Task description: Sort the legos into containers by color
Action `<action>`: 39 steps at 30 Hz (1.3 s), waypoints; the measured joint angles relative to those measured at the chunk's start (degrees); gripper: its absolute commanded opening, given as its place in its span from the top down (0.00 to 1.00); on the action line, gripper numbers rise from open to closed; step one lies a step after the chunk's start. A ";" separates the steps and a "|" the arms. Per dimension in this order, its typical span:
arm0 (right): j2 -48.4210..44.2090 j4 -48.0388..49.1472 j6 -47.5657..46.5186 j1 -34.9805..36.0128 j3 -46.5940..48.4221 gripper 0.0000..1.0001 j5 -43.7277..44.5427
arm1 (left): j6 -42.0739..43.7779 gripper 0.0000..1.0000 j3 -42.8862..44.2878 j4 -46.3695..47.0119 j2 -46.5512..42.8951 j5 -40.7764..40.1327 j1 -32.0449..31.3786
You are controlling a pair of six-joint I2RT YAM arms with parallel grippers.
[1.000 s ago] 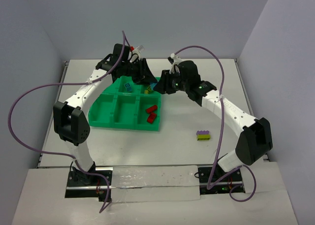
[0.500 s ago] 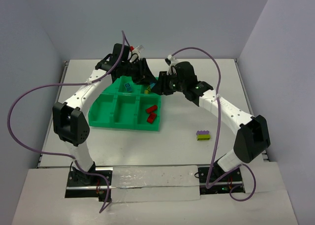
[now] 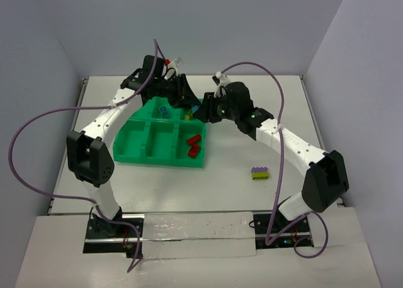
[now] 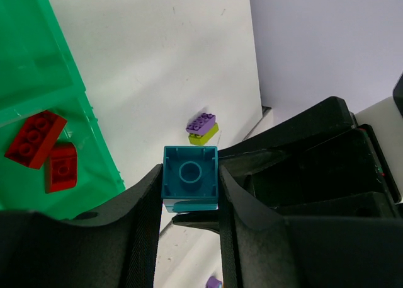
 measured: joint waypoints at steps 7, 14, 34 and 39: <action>-3.07 -0.01 -0.79 0.35 -4.40 1.00 1.46 | -1.95 1.00 -0.04 2.27 -1.09 3.25 2.70; -4.20 -1.46 -1.66 0.35 -5.27 1.00 2.95 | -2.09 1.00 -0.02 2.91 -1.61 2.23 4.23; -9.65 -4.38 -2.92 0.32 -7.28 1.00 8.15 | 7.78 1.00 10.39 -12.16 8.06 -39.90 4.14; -10.17 -4.74 -2.92 0.32 -7.65 1.00 8.43 | 8.17 0.77 12.02 -12.60 12.86 -41.46 4.14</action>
